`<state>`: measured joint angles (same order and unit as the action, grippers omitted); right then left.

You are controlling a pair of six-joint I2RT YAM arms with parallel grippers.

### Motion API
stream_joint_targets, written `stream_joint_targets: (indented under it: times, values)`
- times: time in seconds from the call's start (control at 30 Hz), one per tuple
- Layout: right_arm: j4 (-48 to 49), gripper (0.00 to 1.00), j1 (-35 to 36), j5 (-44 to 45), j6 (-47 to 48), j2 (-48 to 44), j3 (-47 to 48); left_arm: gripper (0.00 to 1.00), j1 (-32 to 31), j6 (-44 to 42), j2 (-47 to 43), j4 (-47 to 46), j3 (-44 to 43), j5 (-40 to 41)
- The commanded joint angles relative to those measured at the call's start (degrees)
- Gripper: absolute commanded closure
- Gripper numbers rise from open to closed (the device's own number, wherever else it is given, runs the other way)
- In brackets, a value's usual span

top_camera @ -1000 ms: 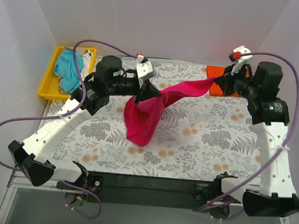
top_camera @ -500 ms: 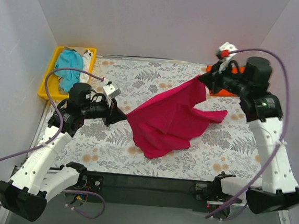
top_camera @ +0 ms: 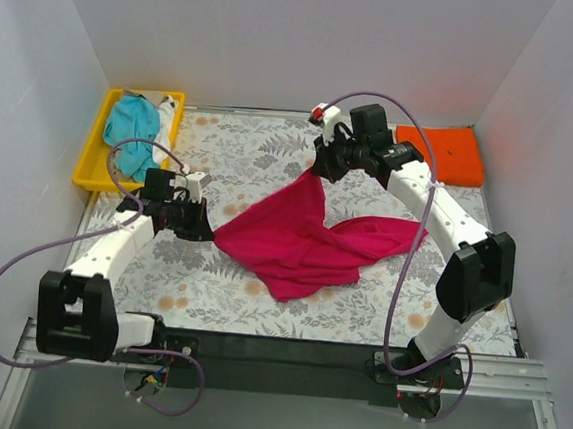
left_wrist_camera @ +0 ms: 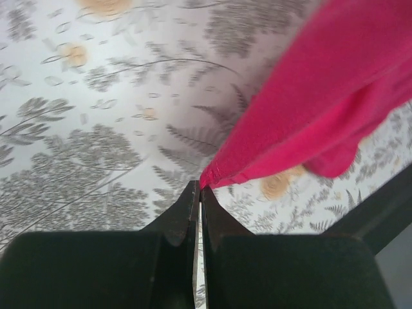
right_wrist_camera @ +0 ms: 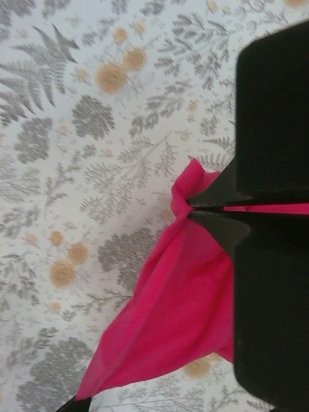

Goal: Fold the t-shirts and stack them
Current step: Flatten the tshirt out

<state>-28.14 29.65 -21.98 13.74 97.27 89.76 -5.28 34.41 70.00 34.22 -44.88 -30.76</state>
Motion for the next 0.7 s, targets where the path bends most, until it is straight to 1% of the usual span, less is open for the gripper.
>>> stream_joint_targets:
  times: [0.0,0.03,0.07,0.1,0.13,0.17,0.2,0.23,0.27,0.3,0.33,0.37,0.43,0.47,0.5,0.53,0.57,0.6,0.67]
  values:
    - [4.6,0.99,1.8,-1.1,0.1,0.8,7.6,1.0,5.2,3.9,6.0,-1.4,-3.5,1.8]
    - [4.7,0.99,2.8,-1.3,0.1,1.2,8.1,1.0,5.2,3.7,9.5,-0.5,-4.7,2.0]
    - [4.7,0.99,3.7,-1.4,0.2,2.3,8.3,1.0,5.2,2.9,10.8,0.1,-4.8,1.9]
    - [4.9,0.99,5.4,-1.5,0.2,2.9,8.6,0.94,5.2,2.5,11.3,0.4,-4.6,1.2]
    - [5.0,0.99,6.2,-1.4,0.2,3.6,8.7,0.87,7.2,2.0,11.0,0.3,-4.7,-0.1]
    - [5.3,0.99,7.3,-0.8,-0.4,4.8,8.8,0.82,8.7,1.0,8.3,-1.0,-4.7,-5.4]
    - [5.6,0.99,7.8,-0.6,-0.7,5.3,9.0,0.76,9.1,0.5,6.0,-2.1,-4.8,-8.3]
    - [5.7,0.99,8.2,-0.2,-1.2,5.6,9.1,0.57,9.2,0.0,2.8,-3.8,-4.7,-10.9]
    - [6.0,0.99,8.6,0.8,-1.7,6.1,9.1,0.4,9.1,-0.5,-2.7,-5.8,-4.1,-14.2]
    - [6.2,0.99,9.0,1.1,-2.7,6.1,9.0,0.27,9.1,0.6,-5.7,-11.5,-3.3,-19.0]
    - [6.5,0.99,9.2,1.8,-3.3,6.1,8.9,0.15,8.9,1.8,-7.7,-14.6,-2.3,-20.6]
    - [6.6,0.99,9.5,2.6,-3.6,6.3,9.0,0.05,8.4,2.8,-9.0,-17.4,-1.4,-21.4]
    - [6.8,0.99,10.1,3.5,-4.9,6.0,8.9,0.05,6.1,4.2,-8.5,-20.9,-1.7,-21.9]
    - [6.9,0.99,10.3,5.2,-5.5,6.1,8.8,0.04,3.9,6.0,-7.6,-22.3,-1.9,-21.4]
    - [6.8,0.99,10.7,5.5,-5.9,6.0,8.8,0.03,2.2,7.9,-6.3,-26.9,-1.2,-20.7]
    - [6.8,0.99,10.9,5.4,-6.7,6.0,8.7,0.03,1.3,12.6,-5.8,-30.1,-0.5,-19.9]
    - [6.8,0.99,10.8,4.3,-7.0,5.8,8.4,0.03,0.5,13.5,-5.1,-33.0,0.2,-19.3]
    - [6.8,0.99,11.0,3.8,-7.2,5.6,8.2,0.02,-2.7,13.5,-4.6,-37.6,1.0,-17.7]
    - [6.8,0.99,11.3,2.8,-7.9,5.0,7.9,0.02,-5.9,11.8,-2.6,-40.9,1.5,-13.5]
